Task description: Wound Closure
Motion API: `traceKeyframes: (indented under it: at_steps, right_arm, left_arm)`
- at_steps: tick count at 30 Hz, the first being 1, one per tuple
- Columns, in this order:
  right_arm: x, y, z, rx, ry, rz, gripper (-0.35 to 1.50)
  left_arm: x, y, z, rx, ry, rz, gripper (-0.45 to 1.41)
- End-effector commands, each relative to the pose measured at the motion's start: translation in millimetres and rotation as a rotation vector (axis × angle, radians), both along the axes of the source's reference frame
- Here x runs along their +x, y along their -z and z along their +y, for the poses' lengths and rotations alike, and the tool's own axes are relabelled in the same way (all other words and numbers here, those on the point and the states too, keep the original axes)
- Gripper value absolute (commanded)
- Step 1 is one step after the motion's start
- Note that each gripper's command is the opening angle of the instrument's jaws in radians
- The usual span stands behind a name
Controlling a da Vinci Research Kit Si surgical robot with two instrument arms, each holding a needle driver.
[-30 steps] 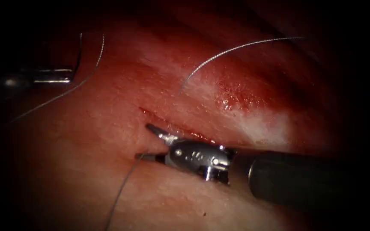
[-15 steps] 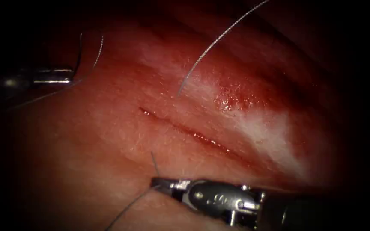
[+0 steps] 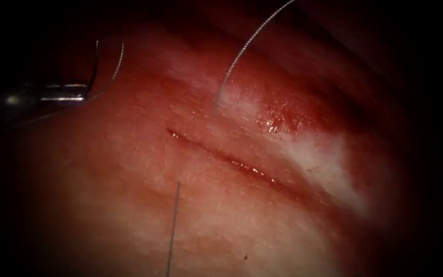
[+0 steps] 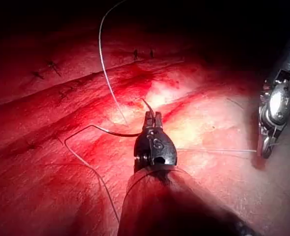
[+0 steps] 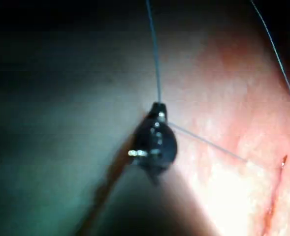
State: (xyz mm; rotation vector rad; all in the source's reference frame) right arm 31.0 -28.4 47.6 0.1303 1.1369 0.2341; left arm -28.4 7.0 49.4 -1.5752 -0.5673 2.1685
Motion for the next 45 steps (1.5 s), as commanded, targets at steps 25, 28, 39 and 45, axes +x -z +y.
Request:
traceKeyframes:
  at_steps: [25, 28, 39, 45]
  right_arm:
    - [-3.3, -11.9, 12.6, 0.032, -0.106, -0.054, 1.21]
    - [-2.9, -14.2, 13.2, 0.017, -0.112, -0.062, 1.21]
    - [-0.8, -19.2, 14.6, 0.017, -0.128, -0.071, 0.76]
    - [-1.0, -17.9, 13.1, 0.033, -0.151, -0.091, -0.35]
  left_arm:
    - [-0.6, -0.3, -0.7, 0.002, -0.004, -0.004, -0.45]
    - [-0.6, -0.3, -0.7, 0.002, -0.004, -0.004, -0.45]
    - [-0.6, -0.3, -0.7, 0.002, -0.004, -0.004, -0.45]
    - [-0.5, -0.4, -0.6, 0.002, -0.005, -0.005, -0.45]
